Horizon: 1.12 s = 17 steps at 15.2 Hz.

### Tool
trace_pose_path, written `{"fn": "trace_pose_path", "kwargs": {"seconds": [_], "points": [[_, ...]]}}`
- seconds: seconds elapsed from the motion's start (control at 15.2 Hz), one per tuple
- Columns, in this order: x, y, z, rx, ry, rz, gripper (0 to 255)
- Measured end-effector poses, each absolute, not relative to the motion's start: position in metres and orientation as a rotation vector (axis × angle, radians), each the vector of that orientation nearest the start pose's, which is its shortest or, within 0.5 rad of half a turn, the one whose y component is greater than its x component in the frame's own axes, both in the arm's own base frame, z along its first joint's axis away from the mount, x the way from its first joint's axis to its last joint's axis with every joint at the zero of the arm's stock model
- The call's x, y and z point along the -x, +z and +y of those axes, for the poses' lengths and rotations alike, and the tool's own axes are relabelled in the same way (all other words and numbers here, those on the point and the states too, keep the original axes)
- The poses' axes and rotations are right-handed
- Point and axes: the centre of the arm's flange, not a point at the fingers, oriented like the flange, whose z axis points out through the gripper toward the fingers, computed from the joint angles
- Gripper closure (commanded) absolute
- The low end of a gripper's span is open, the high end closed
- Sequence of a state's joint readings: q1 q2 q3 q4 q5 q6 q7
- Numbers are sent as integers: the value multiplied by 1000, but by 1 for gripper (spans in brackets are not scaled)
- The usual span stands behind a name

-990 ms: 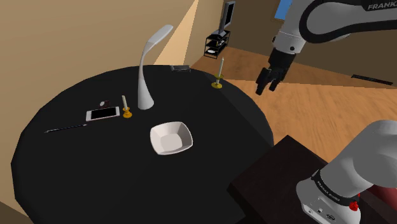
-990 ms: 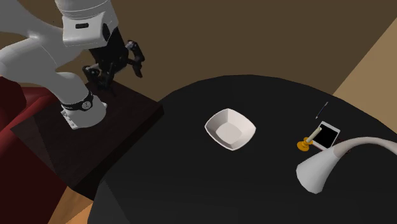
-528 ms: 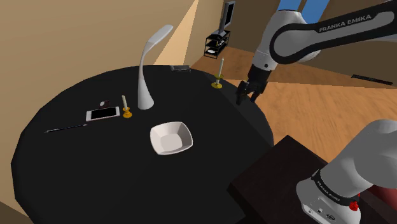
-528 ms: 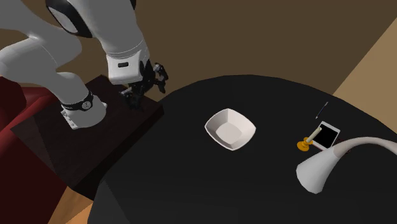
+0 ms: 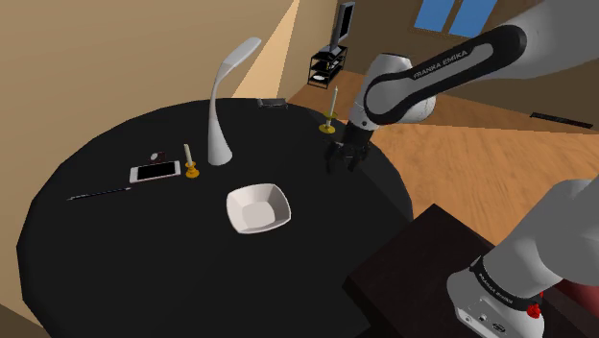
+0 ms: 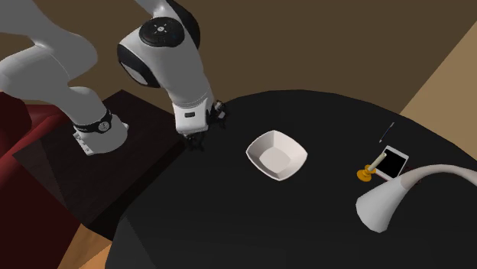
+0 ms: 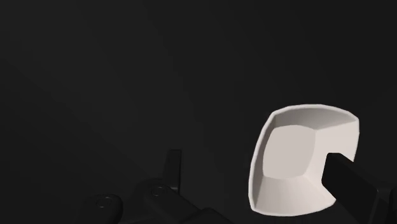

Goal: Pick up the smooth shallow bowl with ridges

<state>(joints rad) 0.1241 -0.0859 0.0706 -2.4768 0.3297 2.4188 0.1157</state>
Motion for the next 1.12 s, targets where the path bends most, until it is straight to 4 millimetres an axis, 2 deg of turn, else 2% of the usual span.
{"fn": "trace_pose_path", "kwargs": {"seconds": [0.99,1.12], "points": [[-558,185,169,2762,-10,401,0],[-565,172,172,2751,-12,412,0]]}}
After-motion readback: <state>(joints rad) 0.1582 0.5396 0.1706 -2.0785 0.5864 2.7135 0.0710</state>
